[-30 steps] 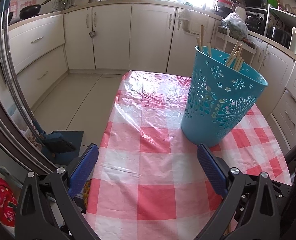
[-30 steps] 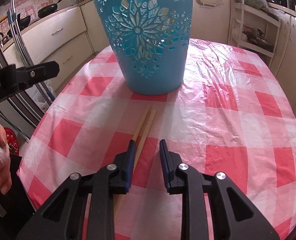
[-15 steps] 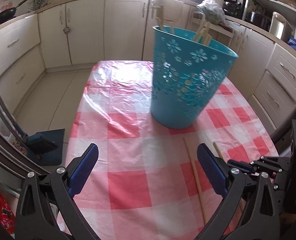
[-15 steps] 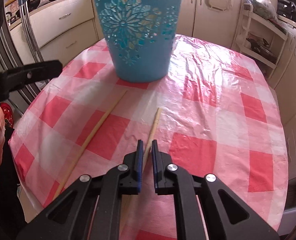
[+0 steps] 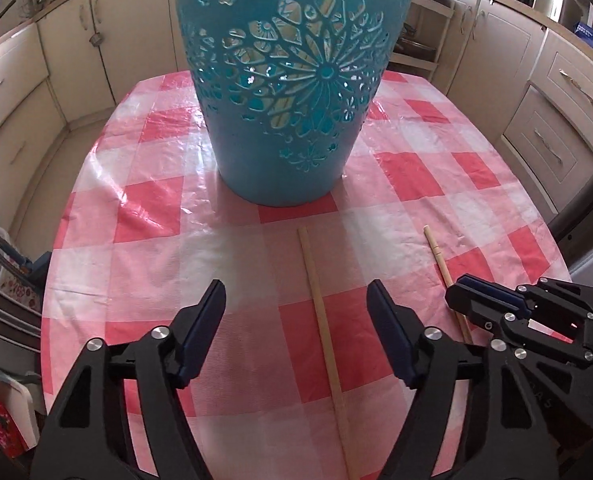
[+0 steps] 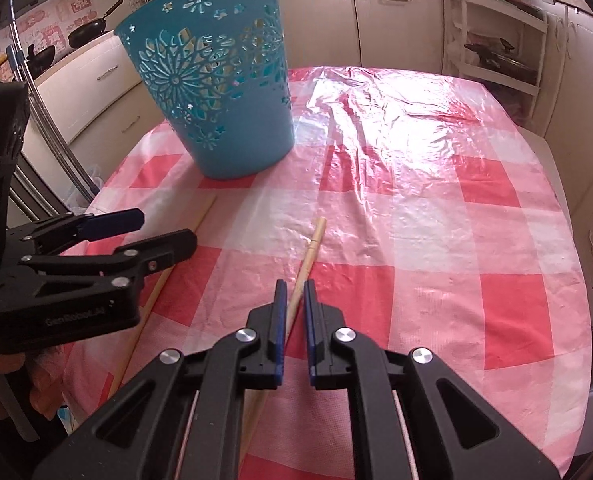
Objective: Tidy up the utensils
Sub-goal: 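Lower the left gripper onto a chopstick beside the cup and close, then lift the chopstick with the left gripper and drop it into the cup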
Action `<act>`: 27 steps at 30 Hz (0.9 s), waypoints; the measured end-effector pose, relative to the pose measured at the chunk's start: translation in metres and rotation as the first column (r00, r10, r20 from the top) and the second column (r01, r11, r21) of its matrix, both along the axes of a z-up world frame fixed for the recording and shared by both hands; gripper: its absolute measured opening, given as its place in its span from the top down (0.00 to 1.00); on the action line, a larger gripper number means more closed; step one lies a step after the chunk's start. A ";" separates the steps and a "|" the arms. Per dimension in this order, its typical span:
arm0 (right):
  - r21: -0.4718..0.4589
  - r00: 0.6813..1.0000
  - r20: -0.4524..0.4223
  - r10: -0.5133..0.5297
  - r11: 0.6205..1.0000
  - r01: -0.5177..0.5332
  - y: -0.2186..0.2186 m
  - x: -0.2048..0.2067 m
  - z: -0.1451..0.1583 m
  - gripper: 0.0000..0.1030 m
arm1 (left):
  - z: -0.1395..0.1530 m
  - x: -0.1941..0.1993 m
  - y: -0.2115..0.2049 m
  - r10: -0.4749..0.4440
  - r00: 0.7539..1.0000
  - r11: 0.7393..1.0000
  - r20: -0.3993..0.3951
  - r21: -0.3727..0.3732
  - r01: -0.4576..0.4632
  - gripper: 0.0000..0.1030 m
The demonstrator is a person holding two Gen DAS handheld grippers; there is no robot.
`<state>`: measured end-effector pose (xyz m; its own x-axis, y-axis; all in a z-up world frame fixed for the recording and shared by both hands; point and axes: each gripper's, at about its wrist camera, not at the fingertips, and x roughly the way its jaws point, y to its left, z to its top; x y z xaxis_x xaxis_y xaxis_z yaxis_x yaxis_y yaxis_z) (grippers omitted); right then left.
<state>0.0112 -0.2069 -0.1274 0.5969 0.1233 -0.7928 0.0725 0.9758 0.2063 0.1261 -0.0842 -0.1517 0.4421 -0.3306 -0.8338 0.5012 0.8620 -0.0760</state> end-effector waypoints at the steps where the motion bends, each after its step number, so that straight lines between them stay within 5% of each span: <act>1: 0.003 1.000 0.000 -0.001 1.000 0.001 0.000 0.000 0.000 0.91 | -0.001 0.000 -0.002 -0.005 1.000 1.000 -0.001 0.004 0.005 0.41; 8: 0.012 1.000 0.001 -0.005 1.000 0.005 -0.005 0.001 0.000 0.91 | -0.005 0.000 -0.011 -0.036 0.999 0.999 -0.005 -0.001 0.036 0.95; 23: -0.106 0.994 -0.028 0.107 0.988 -0.109 0.018 0.032 0.001 0.87 | -0.006 0.001 -0.002 -0.019 1.000 0.999 0.022 0.032 0.018 0.95; 27: -0.111 0.995 0.022 0.100 0.989 -0.097 0.016 0.029 -0.002 0.90 | -0.003 0.004 0.003 -0.037 0.999 0.999 -0.017 -0.019 0.036 0.96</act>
